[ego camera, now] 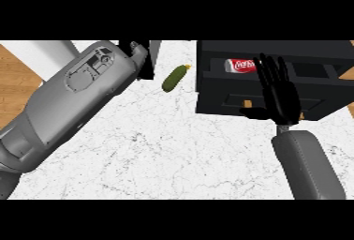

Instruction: Pick up the can, place it into the drawer and close the drawer

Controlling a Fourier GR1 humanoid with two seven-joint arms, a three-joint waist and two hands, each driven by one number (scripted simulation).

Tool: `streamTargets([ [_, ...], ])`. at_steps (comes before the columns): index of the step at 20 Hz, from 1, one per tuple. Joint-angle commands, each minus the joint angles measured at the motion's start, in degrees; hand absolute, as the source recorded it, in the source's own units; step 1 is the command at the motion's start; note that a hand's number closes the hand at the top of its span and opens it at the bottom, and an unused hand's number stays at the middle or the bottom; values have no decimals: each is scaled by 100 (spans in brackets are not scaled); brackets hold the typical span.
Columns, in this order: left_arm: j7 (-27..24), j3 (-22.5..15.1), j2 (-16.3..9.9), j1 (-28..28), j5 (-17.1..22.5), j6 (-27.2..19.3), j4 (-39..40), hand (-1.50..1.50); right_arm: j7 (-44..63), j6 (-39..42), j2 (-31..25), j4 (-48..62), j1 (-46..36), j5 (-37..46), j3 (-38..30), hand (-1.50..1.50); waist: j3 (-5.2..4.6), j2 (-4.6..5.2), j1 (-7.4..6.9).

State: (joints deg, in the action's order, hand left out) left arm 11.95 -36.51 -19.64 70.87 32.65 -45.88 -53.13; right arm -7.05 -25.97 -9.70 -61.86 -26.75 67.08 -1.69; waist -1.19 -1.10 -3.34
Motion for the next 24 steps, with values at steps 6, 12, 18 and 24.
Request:
streamTargets([
  [6,427,89,-673,-559,-79,162,-965,-150,33,-988,169,2054,-1109,159,-491,-150,130,165,-80],
  [12,248,148,-877,-1145,-178,261,-1345,-150,195,-1217,-109,3141,-2313,242,-866,-150,128,230,-161],
  [18,394,-1,-767,-1584,-397,-63,-1945,-150,-42,-1677,-239,3980,-2830,137,-1114,-150,134,241,-179],
  [24,265,274,-1290,-1944,-359,383,-2127,-150,-19,-1608,-286,4437,-3403,149,-1196,-150,130,270,-193],
])
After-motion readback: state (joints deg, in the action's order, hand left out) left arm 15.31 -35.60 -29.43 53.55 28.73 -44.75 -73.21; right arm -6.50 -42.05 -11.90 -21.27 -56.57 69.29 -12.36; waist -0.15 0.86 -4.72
